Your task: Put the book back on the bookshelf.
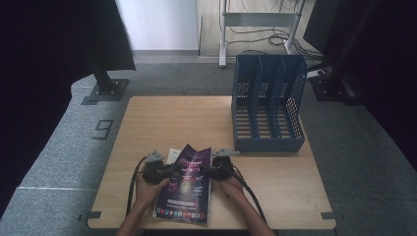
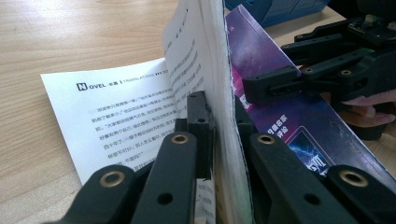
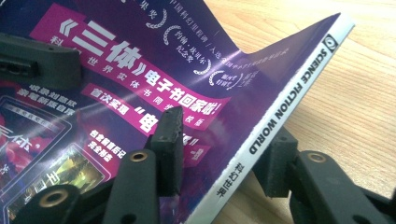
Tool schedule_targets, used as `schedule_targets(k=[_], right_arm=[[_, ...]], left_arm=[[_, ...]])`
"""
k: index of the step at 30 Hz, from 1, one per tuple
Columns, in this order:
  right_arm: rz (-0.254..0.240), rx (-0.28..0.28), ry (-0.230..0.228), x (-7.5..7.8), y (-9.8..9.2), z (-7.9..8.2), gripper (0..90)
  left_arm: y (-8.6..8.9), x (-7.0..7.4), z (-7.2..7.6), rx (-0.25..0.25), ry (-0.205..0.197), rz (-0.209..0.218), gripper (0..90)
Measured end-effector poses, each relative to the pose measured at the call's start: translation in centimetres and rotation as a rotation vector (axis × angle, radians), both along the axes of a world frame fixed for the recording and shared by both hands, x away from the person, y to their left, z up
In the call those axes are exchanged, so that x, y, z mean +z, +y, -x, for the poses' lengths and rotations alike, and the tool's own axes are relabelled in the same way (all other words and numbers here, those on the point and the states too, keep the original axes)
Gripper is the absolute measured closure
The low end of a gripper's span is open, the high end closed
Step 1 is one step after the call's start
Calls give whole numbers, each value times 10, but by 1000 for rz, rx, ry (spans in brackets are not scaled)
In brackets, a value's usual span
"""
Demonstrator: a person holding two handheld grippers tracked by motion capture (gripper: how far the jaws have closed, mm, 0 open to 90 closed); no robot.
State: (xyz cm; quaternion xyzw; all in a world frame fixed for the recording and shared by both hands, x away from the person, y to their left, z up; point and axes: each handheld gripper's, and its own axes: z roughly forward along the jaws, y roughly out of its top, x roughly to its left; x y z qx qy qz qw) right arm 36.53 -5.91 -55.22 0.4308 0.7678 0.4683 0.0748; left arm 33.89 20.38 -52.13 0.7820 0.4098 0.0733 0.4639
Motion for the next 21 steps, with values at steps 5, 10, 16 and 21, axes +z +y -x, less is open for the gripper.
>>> schedule_targets(k=[5, 10, 16, 21], right_arm=[[-29, 7, 17, 1, -3, -1, 622], [-42, 7, 6, 5, -4, 1, 643], [-35, 15, -41, 14, -4, 7, 652], [-45, 22, -58, 18, -6, 9, 660]], left_arm=[[1, 0, 0, 5, 1, -2, 816], [5, 0, -1, 23, 2, -9, 788], [8, 0, -1, 31, 1, -13, 785], [8, -1, -2, 30, 6, -9, 766]])
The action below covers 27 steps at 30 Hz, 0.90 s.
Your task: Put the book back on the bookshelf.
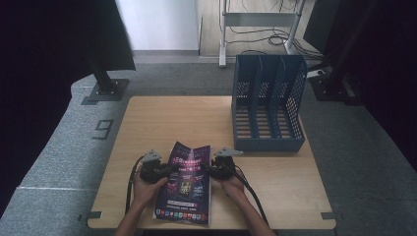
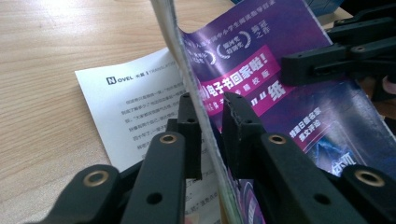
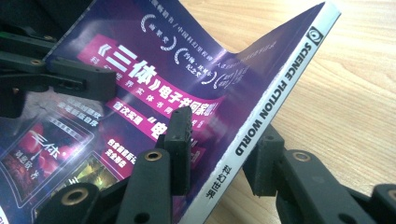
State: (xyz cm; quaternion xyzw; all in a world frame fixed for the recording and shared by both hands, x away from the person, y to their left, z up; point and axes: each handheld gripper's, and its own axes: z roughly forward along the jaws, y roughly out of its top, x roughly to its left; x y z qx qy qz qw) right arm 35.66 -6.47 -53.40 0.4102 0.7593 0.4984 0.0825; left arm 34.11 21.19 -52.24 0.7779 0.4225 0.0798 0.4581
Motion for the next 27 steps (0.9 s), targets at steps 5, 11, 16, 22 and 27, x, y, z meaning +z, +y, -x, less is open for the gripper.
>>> schedule_targets(k=[5, 11, 16, 22, 27], right_arm=[[-1, 1, -21, 6, -5, 3, 668], [2, 6, -68, 14, -12, 8, 673], [4, 6, -71, 16, -20, 11, 675], [-12, 9, -66, 15, -24, 12, 678], [-37, 38, -40, 14, -26, 10, 673]], left_arm=[[0, 1, 0, -11, -1, 17, 755], [-2, 0, 0, -30, 1, 32, 701], [-2, 0, -1, -20, 1, 22, 660], [-5, 0, 1, -33, -7, 20, 743], [-7, -2, 2, -36, -1, 15, 798]])
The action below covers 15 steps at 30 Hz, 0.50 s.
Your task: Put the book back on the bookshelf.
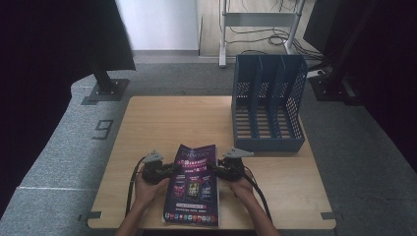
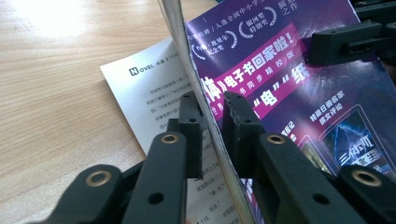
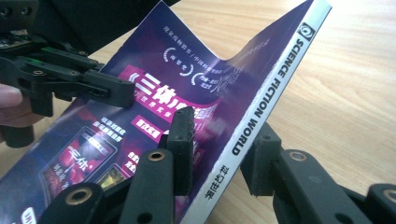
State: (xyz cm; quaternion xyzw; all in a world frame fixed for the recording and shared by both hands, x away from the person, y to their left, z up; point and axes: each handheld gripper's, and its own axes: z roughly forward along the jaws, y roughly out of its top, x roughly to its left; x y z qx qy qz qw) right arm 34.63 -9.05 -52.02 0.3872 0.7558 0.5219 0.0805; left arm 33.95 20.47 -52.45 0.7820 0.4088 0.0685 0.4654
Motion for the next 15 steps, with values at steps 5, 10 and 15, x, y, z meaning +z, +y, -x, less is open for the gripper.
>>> schedule_targets(k=[5, 10, 15], right_arm=[[3, 2, 36, -5, 0, -3, 668], [10, 1, 68, -9, 1, -6, 660], [12, 3, 103, -14, 3, -8, 631]], left_arm=[[0, -3, -1, -12, 13, -1, 816], [-1, -5, -2, -11, 21, -18, 823], [-2, -7, -3, -10, 29, -31, 824]])
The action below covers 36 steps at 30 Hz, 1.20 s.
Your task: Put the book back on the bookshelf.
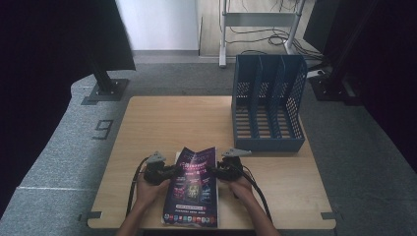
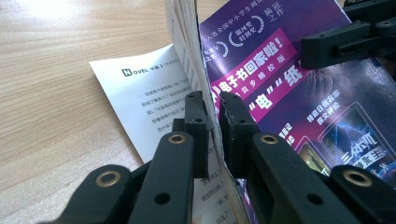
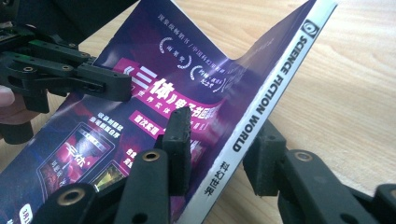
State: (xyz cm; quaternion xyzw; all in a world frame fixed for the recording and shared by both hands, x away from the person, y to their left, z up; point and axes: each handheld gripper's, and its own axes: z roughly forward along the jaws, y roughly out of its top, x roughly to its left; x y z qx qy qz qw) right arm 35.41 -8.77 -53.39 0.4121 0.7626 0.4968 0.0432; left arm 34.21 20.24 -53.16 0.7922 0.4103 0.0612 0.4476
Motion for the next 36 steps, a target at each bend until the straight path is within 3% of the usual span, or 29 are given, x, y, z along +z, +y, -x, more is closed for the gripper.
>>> schedule_targets(k=[4, 6, 13, 15, 19, 30, 36], right_arm=[[9, 7, 18, -4, 5, -1, 568], [28, 3, 22, -6, 7, -1, 569], [19, -19, 91, -12, 5, -6, 574], [13, -22, 104, -13, 4, -6, 630], [13, -33, 80, -12, 5, -5, 674], [44, -27, 14, -3, 7, 2, 678], [49, -23, -61, 9, 8, 8, 680]], left_arm=[[0, -1, -1, 1, 6, -6, 821], [0, -1, 0, 1, 6, -4, 820], [-1, -1, 0, -5, 7, -2, 816], [-1, -1, -1, -4, 8, -4, 814], [0, -1, -1, -1, 7, -7, 817], [1, 3, 1, -7, -15, 15, 831], [3, 13, 4, -2, -63, 42, 838]])
